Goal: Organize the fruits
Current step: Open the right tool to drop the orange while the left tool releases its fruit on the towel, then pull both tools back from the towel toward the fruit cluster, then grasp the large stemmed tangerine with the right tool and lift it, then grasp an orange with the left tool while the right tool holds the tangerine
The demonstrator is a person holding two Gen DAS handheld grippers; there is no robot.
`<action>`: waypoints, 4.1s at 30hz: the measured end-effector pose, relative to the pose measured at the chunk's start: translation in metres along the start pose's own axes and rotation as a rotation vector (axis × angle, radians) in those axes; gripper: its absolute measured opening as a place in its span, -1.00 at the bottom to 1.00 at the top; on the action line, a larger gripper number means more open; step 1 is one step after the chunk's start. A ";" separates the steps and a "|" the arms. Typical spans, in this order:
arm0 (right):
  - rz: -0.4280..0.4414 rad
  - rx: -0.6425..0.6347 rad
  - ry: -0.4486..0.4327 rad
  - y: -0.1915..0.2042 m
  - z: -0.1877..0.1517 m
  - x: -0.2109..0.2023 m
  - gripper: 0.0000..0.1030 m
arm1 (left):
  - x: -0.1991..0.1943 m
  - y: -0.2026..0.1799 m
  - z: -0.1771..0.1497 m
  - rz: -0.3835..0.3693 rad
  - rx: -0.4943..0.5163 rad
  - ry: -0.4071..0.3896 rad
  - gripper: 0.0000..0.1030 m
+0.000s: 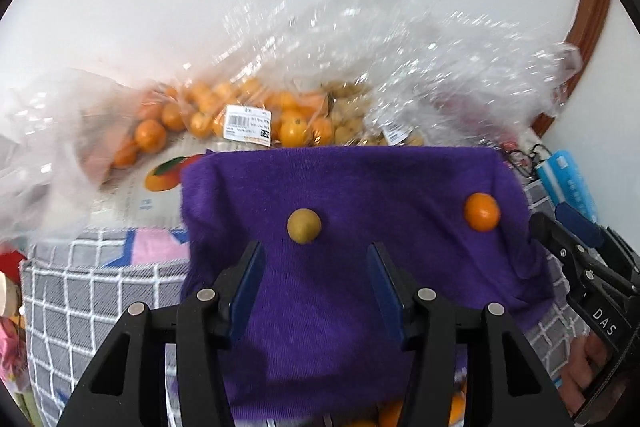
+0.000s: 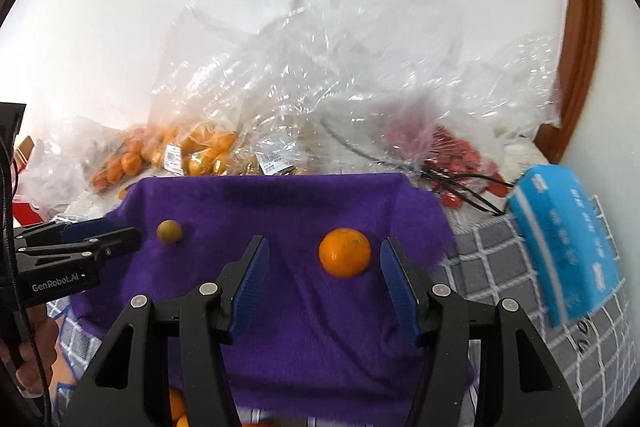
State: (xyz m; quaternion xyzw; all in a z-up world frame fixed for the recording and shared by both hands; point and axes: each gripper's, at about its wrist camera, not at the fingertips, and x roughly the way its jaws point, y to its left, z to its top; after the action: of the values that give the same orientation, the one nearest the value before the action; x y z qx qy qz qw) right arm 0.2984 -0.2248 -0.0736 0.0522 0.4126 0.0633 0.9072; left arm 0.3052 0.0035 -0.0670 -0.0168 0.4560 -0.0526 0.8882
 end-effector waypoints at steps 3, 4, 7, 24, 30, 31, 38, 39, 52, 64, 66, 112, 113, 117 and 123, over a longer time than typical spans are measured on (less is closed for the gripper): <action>-0.010 0.010 -0.026 -0.001 -0.008 -0.030 0.12 | -0.022 -0.004 -0.007 -0.006 -0.007 -0.033 -0.01; -0.021 0.009 -0.035 0.000 -0.010 -0.039 0.12 | -0.031 -0.005 -0.012 -0.001 -0.009 -0.048 -0.01; -0.041 0.020 -0.060 -0.001 -0.019 -0.065 0.12 | -0.056 -0.006 -0.027 0.006 -0.002 -0.085 -0.01; 0.046 0.046 -0.040 0.009 -0.096 -0.130 0.12 | -0.110 -0.004 -0.114 0.025 0.021 -0.123 -0.09; 0.059 0.046 -0.032 0.012 -0.114 -0.128 0.12 | -0.114 0.006 -0.131 0.031 -0.008 -0.122 -0.10; 0.065 0.048 -0.021 0.012 -0.116 -0.126 0.12 | -0.113 0.007 -0.134 0.036 -0.011 -0.121 -0.09; 0.062 0.010 0.014 0.017 -0.132 -0.108 0.12 | -0.097 0.022 -0.150 0.032 -0.067 -0.094 -0.09; 0.061 0.005 0.013 0.018 -0.134 -0.106 0.12 | -0.093 0.023 -0.153 0.035 -0.068 -0.085 -0.05; 0.084 0.005 0.068 0.021 -0.132 -0.051 -0.12 | -0.065 0.048 -0.159 0.020 -0.114 -0.028 0.13; 0.087 0.023 0.141 0.025 -0.126 -0.008 -0.12 | -0.054 0.057 -0.159 -0.016 -0.138 -0.006 0.13; 0.095 0.030 0.139 0.024 -0.127 -0.007 -0.15 | -0.054 0.058 -0.161 -0.035 -0.149 -0.004 0.13; 0.051 0.061 0.062 -0.022 -0.168 -0.049 -0.15 | -0.021 -0.007 -0.178 -0.086 -0.064 -0.077 -0.30; 0.071 0.080 0.065 -0.026 -0.168 -0.048 -0.15 | -0.021 -0.007 -0.178 -0.087 -0.072 -0.080 -0.30; 0.090 0.115 0.065 -0.032 -0.168 -0.048 -0.16 | -0.021 -0.009 -0.178 -0.073 -0.066 -0.080 -0.31; 0.060 0.058 0.058 -0.020 -0.168 -0.050 -0.16 | -0.022 -0.008 -0.178 -0.078 -0.070 -0.079 -0.32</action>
State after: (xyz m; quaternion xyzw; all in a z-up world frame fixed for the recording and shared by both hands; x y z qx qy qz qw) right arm 0.1403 -0.2456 -0.1493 0.0891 0.4385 0.0800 0.8907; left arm 0.1475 0.0012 -0.1526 -0.0676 0.4213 -0.0703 0.9016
